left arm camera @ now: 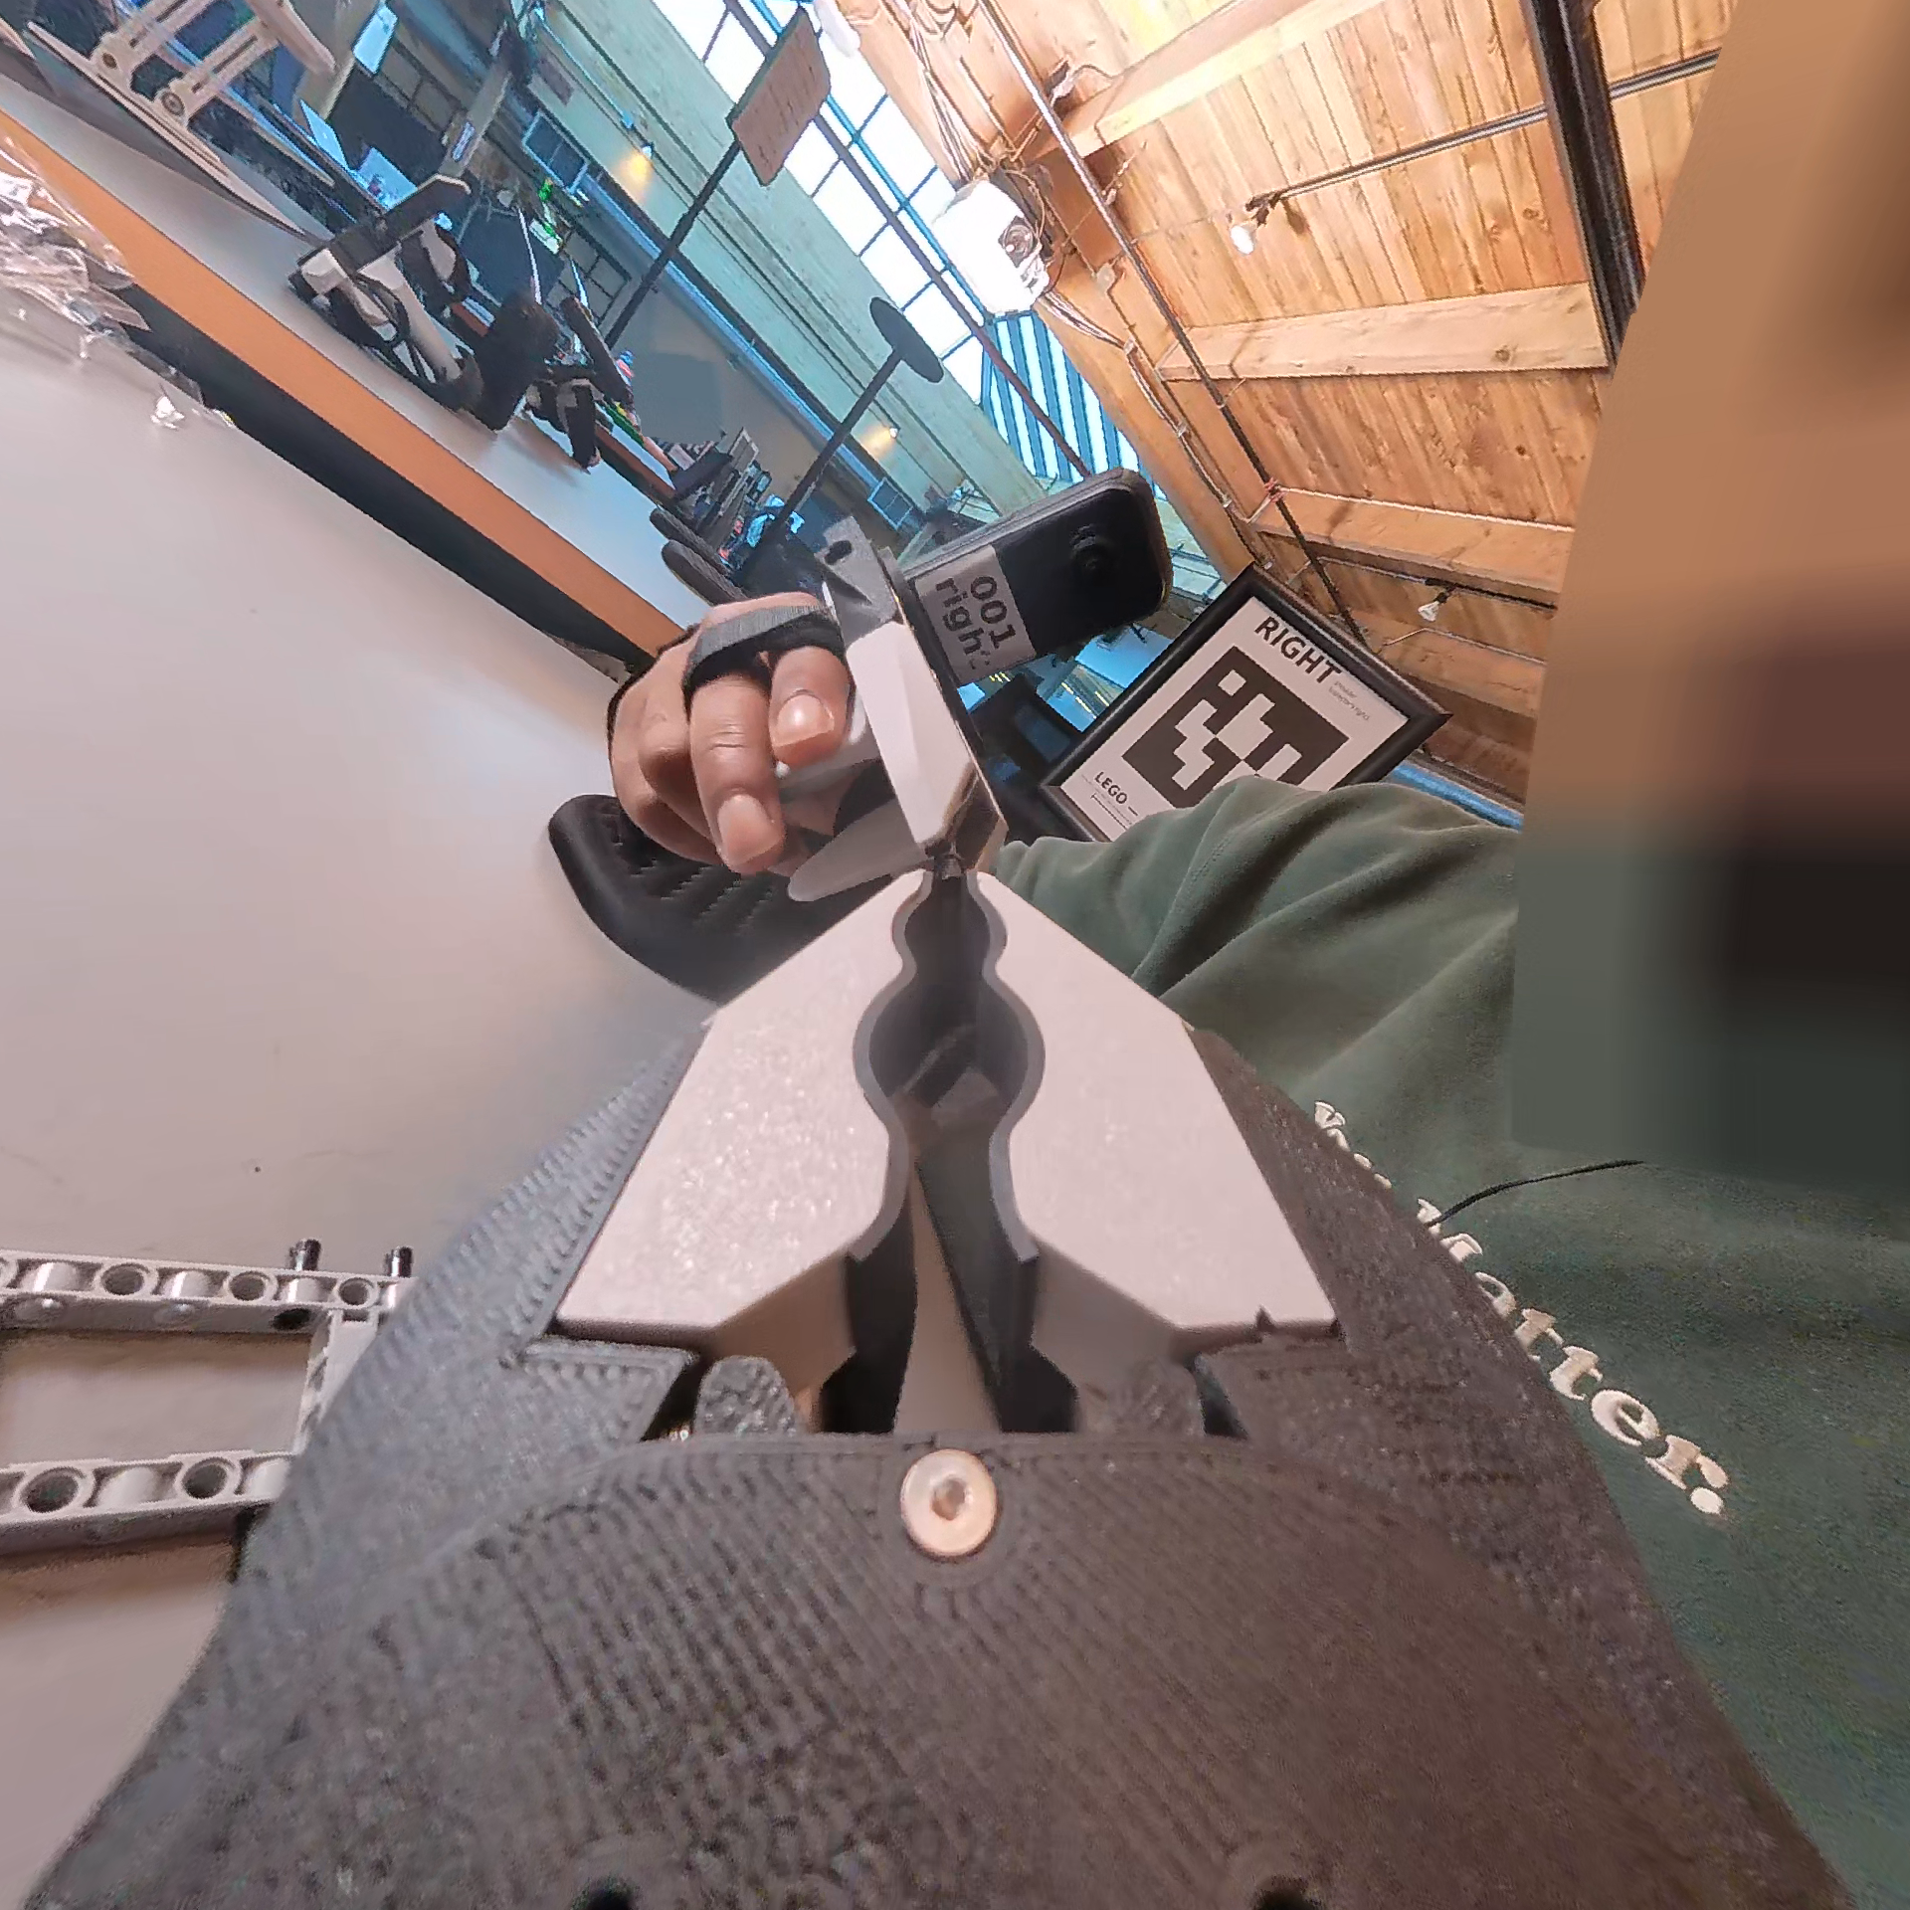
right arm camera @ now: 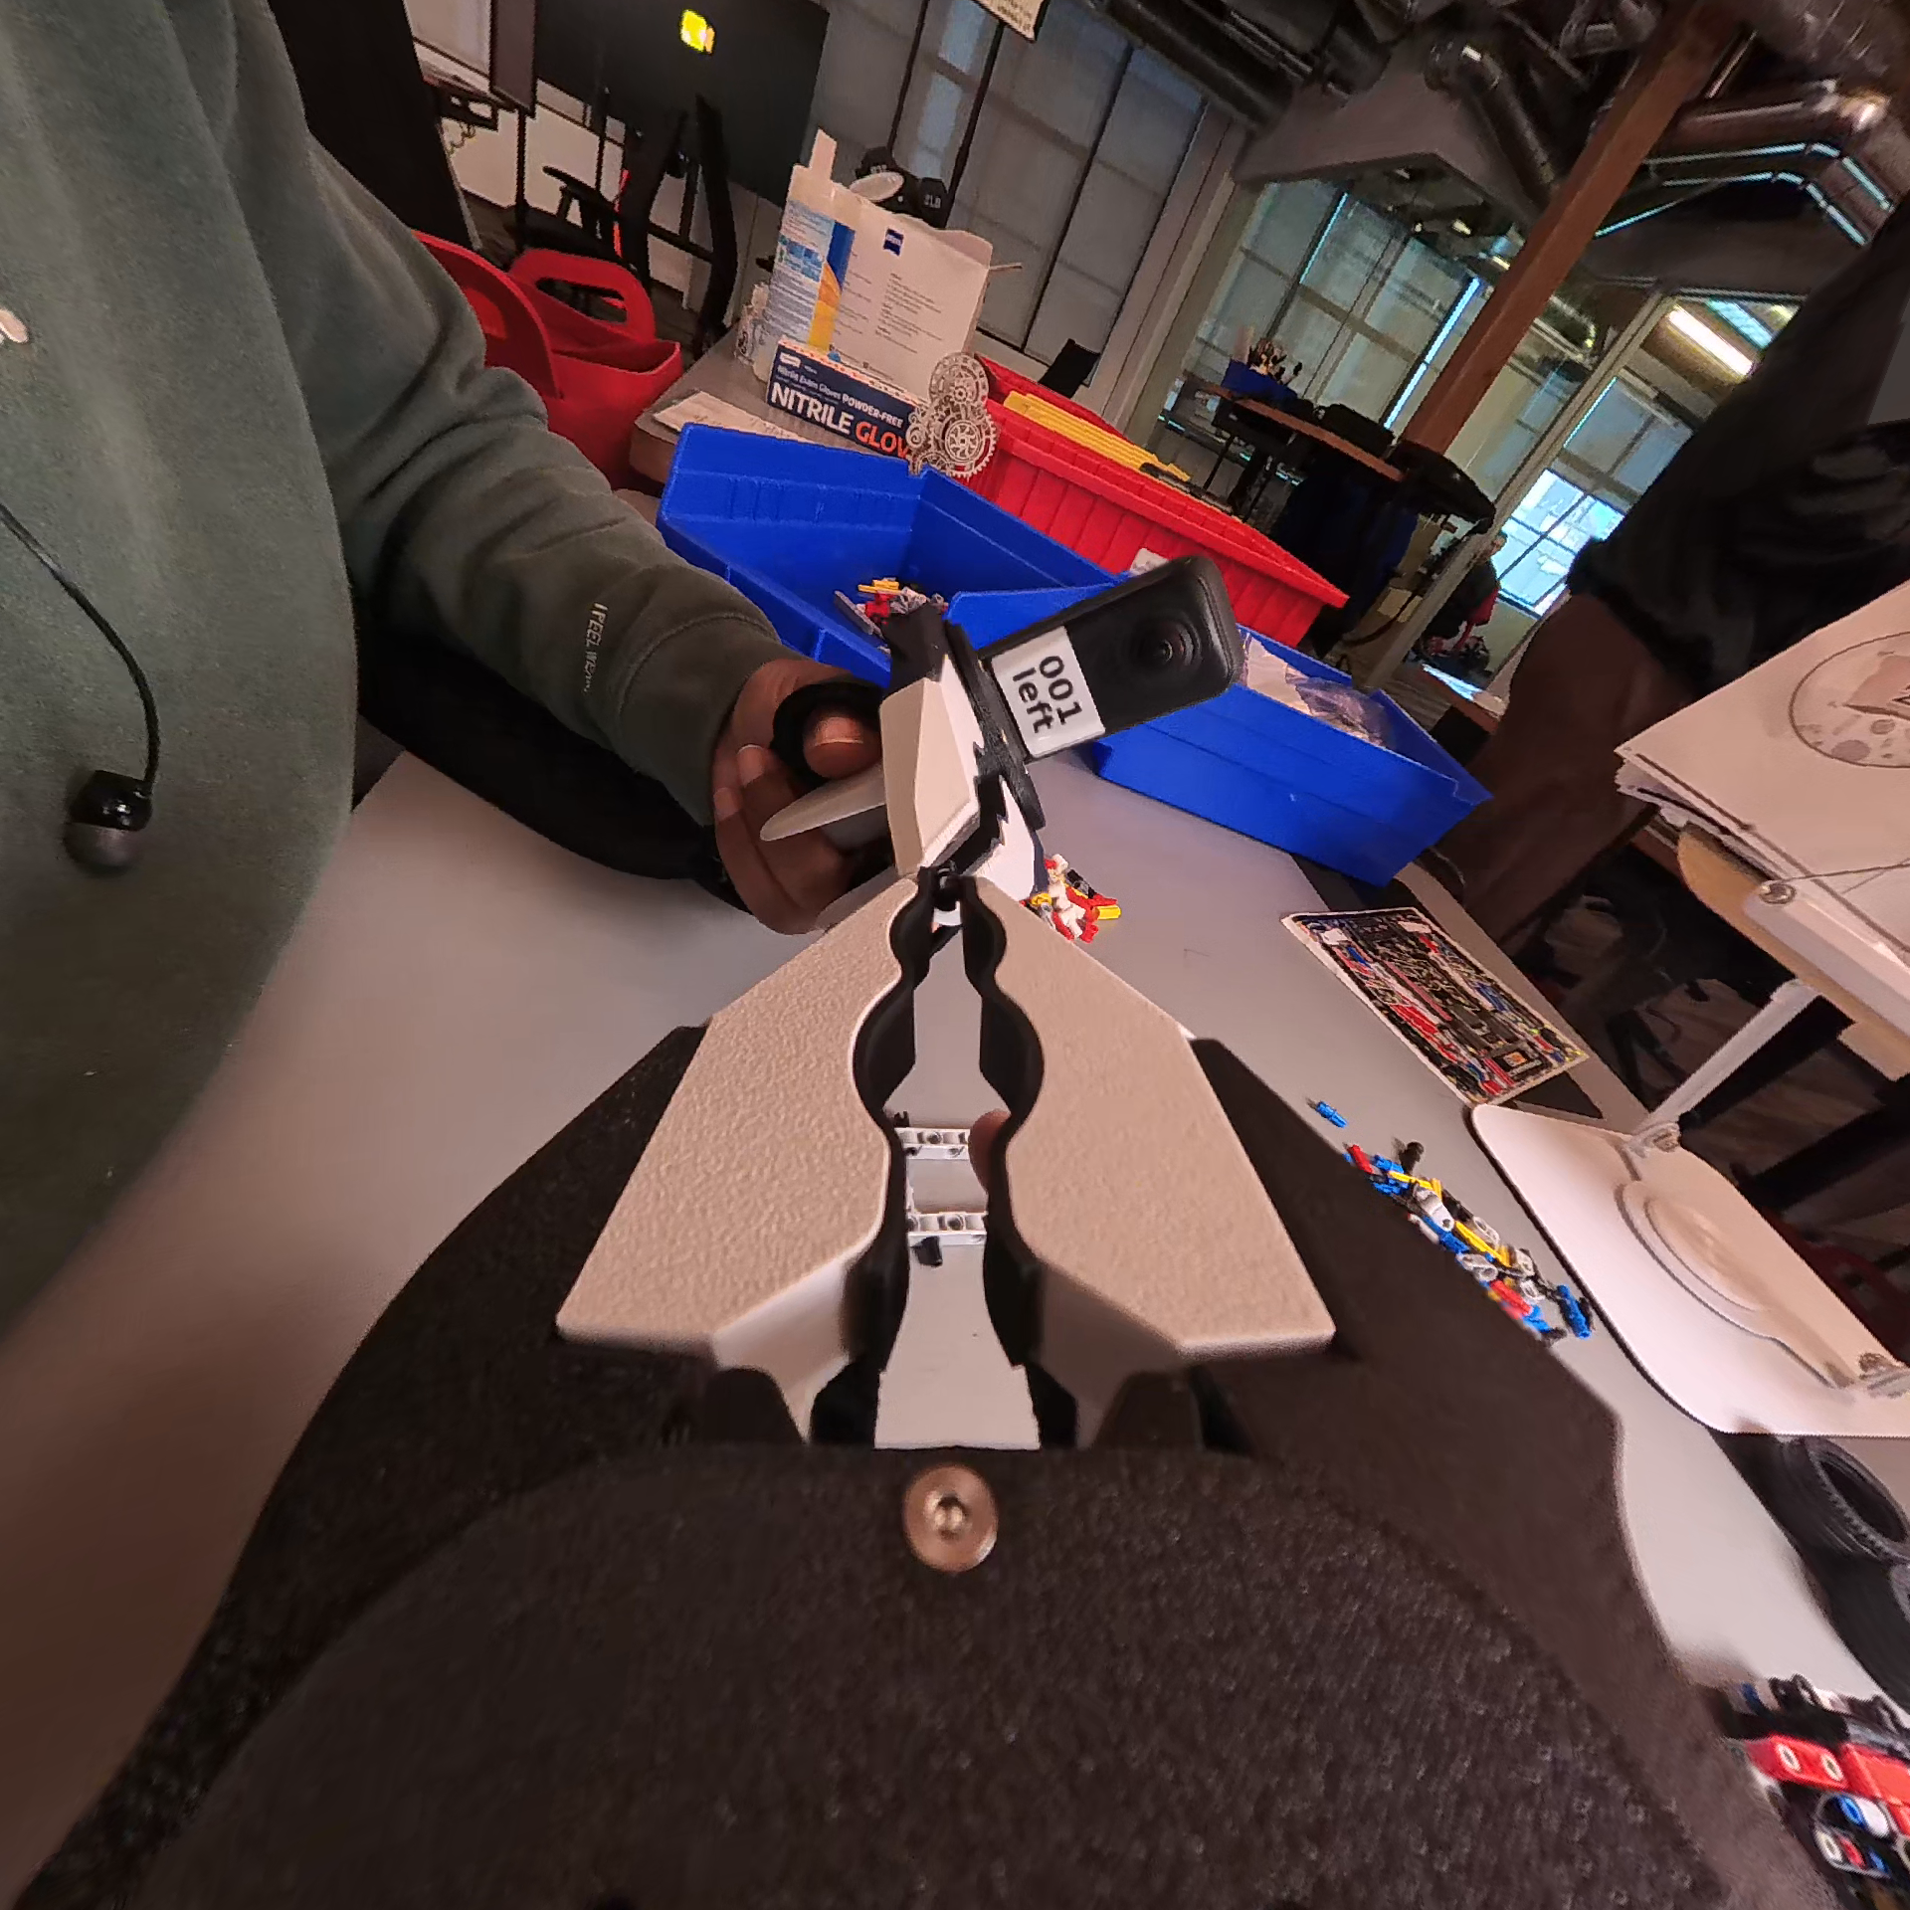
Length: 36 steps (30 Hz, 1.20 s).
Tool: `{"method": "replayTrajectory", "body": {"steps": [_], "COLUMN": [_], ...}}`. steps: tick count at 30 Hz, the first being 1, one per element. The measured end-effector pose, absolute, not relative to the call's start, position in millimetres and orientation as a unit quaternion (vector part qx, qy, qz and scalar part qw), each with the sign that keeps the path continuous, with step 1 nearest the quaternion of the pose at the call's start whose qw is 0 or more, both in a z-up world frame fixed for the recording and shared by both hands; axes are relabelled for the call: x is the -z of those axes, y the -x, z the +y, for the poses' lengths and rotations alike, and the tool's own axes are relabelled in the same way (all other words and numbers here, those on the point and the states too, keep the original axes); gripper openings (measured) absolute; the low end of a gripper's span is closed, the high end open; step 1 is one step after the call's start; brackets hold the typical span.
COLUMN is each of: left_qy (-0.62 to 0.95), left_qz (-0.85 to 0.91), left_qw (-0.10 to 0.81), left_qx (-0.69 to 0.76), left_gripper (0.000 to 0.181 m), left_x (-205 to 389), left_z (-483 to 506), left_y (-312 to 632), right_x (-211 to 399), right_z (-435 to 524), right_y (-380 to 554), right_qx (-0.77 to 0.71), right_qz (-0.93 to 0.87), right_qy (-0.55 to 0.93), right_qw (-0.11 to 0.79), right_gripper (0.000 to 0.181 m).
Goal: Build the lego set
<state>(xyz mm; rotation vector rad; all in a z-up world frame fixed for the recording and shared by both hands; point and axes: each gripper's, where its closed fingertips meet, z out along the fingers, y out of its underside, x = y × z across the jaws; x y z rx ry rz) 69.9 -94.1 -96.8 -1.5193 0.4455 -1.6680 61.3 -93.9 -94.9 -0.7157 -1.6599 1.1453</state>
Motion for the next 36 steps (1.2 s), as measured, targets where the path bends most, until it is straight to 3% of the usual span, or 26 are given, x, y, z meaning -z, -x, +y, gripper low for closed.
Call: {"method": "replayTrajectory", "body": {"steps": [5,9,13,22,27,31,36], "left_qy": [0.618,0.717,0.830,0.856,0.855,0.811,0.755], "left_qz": [0.163,0.229,0.308,0.405,0.411,0.379,0.339], "left_qw": [0.414,0.465,0.393,0.302,0.294,0.363,0.460], "left_qx": [0.648,0.466,0.250,0.109,0.121,0.257,0.320], "left_gripper": [0.002,0.012,0.016,0.016,0.006,0.006,0.005], "left_x": [100.9,134.1,199.8,234.9,236.1,217.8,173.5], "left_z": [-87.3,-67.5,-63.0,-65.2,-64.9,-70.0,-65.8], "left_y": [-67.3,-42.7,-15.0,-29.9,-33.7,-50.3,-52.2], "right_x": [99.2,112.0,140.6,170.5,173.6,168.3,148.3], "right_z": [-88.6,-68.0,-44.4,-39.2,-43.4,-52.8,-70.1], "right_y": [-59.6,-60.5,-63.8,-65.4,-69.6,-71.2,-72.8], "right_qx": [-0.459,-0.478,-0.457,-0.417,-0.427,-0.454,-0.499], "right_qz": [-0.685,-0.674,-0.680,-0.707,-0.711,-0.705,-0.692], "right_qy": [0.309,0.367,0.419,0.449,0.449,0.440,0.411], "right_qw": [0.475,0.427,0.391,0.353,0.332,0.320,0.321], "right_gripper": [0.003,0.003,0.003,0.003,0.003,0.003,0.003]}}
